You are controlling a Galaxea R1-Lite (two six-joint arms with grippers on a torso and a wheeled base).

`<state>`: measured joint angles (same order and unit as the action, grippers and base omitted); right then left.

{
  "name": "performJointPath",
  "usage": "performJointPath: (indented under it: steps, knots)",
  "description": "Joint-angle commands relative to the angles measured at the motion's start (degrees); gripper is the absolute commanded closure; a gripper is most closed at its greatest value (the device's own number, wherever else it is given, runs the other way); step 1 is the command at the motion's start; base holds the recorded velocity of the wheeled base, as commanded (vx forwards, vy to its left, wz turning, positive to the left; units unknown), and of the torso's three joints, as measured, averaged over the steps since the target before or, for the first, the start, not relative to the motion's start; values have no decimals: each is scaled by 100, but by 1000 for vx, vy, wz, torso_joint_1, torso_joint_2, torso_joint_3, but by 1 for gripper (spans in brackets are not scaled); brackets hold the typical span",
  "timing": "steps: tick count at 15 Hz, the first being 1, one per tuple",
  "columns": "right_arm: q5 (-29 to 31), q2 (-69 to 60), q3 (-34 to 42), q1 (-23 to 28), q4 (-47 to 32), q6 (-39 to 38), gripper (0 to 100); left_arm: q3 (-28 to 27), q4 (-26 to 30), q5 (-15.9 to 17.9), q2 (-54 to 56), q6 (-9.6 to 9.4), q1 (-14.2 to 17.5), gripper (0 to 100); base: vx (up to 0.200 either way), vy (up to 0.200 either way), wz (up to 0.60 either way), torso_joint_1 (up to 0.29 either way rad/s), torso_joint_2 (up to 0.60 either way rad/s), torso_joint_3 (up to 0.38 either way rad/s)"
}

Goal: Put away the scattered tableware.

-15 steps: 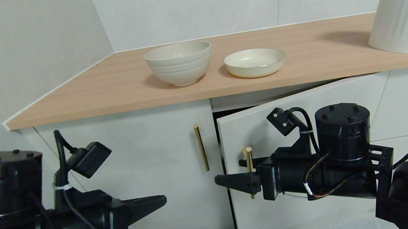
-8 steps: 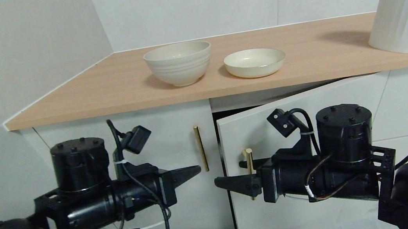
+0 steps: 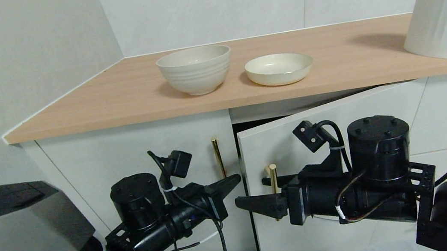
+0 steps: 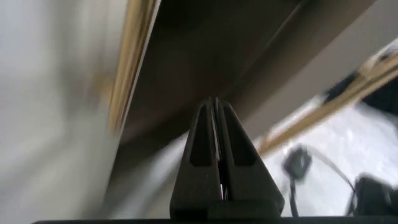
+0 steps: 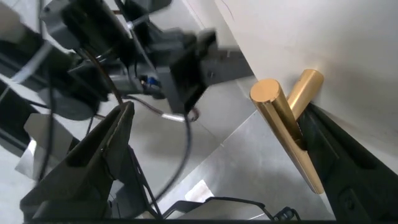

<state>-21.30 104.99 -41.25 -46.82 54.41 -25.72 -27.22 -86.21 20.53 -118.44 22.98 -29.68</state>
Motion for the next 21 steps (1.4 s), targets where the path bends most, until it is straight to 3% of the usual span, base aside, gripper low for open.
performJointPath:
  steps: [1, 11, 14, 18, 21]
  knots:
    - [-15, 22, 21, -2, -18, -3, 0, -46, -265, 13, -267, 5, -81, 100, 0, 0, 0, 0, 0, 0]
    - [47, -145, 443, 33, 9, 269, 0, -292, -379, 13, -478, -4, -468, 100, 0, 0, 0, 0, 0, 0]
    - [319, -303, 785, 121, 9, 375, 0, -697, -326, 74, -434, -13, -477, 100, 0, 0, 0, 0, 0, 0]
    - [741, -523, 1014, 191, -44, 375, 0, -1119, 860, 74, 93, -57, -503, 100, 0, 0, 0, 0, 0, 0]
    - [759, -971, 1568, 165, -150, 384, 0, -1400, 1168, 74, 164, -92, -503, 100, 0, 0, 0, 0, 0, 0]
